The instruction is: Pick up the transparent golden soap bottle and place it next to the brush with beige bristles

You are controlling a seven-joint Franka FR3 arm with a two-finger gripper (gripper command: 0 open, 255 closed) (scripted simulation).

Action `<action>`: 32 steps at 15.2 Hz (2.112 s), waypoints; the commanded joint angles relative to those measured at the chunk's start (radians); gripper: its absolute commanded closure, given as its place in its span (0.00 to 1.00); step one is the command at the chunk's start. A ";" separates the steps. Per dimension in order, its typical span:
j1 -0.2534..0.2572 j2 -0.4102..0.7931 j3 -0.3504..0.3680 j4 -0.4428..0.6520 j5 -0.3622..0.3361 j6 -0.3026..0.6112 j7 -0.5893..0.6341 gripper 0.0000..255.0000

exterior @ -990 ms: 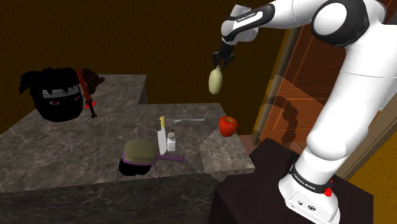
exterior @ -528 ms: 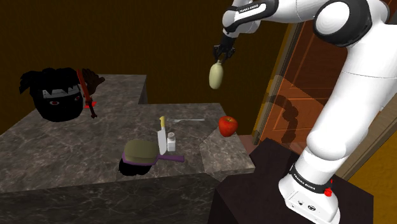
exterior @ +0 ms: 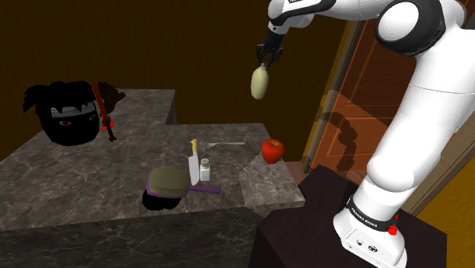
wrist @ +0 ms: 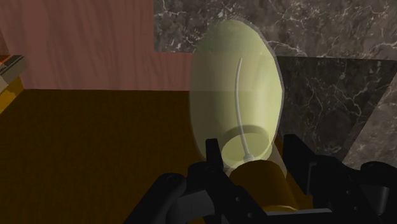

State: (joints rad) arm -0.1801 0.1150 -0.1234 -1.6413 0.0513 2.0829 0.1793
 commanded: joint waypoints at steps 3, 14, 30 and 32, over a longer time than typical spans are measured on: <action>-0.001 0.000 -0.001 0.055 0.000 -0.055 0.001 1.00; -0.006 0.034 -0.003 0.250 0.003 -0.216 0.003 1.00; 0.093 0.029 0.052 0.295 -0.058 -0.264 0.163 1.00; 0.121 0.023 0.069 0.268 -0.075 -0.243 0.209 1.00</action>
State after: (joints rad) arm -0.0732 0.1445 -0.0624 -1.3554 -0.0144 1.8273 0.3639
